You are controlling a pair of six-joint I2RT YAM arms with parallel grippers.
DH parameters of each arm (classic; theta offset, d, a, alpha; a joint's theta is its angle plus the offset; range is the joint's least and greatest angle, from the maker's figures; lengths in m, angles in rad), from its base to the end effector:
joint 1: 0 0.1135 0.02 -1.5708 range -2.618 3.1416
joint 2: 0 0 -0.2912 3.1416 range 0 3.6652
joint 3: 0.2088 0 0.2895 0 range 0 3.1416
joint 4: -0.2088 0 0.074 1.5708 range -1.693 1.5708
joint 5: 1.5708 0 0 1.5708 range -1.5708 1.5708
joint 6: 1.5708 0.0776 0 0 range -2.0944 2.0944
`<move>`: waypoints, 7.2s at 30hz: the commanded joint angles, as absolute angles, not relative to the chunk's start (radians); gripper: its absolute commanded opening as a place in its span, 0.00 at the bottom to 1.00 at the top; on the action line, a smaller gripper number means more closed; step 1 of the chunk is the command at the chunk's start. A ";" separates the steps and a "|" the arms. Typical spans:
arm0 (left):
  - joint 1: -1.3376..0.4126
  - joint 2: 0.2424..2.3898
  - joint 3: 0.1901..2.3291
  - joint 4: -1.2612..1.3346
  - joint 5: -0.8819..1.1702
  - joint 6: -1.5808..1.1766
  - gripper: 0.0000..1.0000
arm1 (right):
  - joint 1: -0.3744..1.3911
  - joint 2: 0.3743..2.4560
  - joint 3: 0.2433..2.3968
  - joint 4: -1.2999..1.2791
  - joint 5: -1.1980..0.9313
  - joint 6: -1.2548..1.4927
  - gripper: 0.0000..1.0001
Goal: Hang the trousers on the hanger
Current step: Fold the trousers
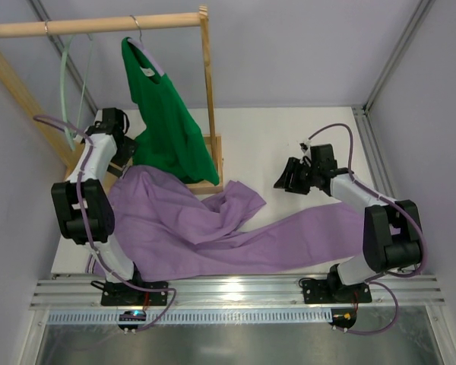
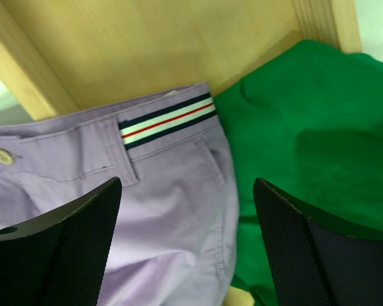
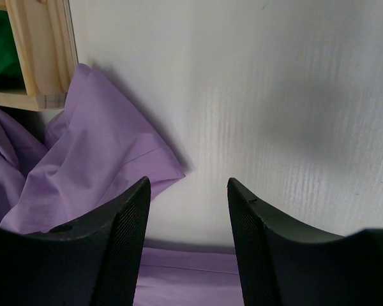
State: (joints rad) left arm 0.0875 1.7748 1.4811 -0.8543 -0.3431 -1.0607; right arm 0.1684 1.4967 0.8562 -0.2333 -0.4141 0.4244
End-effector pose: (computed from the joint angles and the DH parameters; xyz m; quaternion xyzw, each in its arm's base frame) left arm 0.4239 0.0634 0.2400 -0.5533 0.7895 0.0509 0.2608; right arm 0.3442 0.0902 0.1716 0.0478 0.9212 0.2824 0.2632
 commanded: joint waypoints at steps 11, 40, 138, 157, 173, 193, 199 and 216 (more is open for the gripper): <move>0.092 1.937 1.555 -0.914 -0.239 -1.141 0.82 | 0.304 1.529 0.825 -0.183 -0.384 0.359 0.56; 0.092 1.865 1.491 -0.811 -0.193 -1.052 0.00 | 0.405 1.712 0.853 -0.066 -0.380 0.434 0.31; 0.095 1.641 1.419 -0.888 -0.514 -0.913 0.00 | 0.479 1.298 0.799 -0.324 0.331 0.456 0.04; 0.137 1.608 1.401 -0.881 -0.606 -0.876 0.00 | 0.537 1.361 1.182 -0.689 0.707 0.328 0.07; 0.146 1.595 1.371 -0.842 -0.571 -0.864 0.00 | 0.489 1.286 1.062 -0.586 0.191 0.428 0.59; 0.150 1.608 1.348 -0.810 -0.557 -0.859 0.00 | 0.476 1.299 0.747 -0.332 0.344 0.585 0.66; 0.182 1.611 1.370 -0.819 -0.554 -0.859 0.00 | 0.405 1.468 0.963 -0.468 0.613 0.409 0.08; 0.258 1.621 1.332 -0.784 -0.492 -0.854 0.00 | 0.195 1.484 1.227 -0.670 0.985 0.112 0.14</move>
State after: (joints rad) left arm 0.2432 1.6241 1.3426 -0.8234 -0.4870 -0.8734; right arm 0.1837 1.5364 1.3598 -0.6144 1.0168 0.0792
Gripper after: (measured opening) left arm 0.006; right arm 0.127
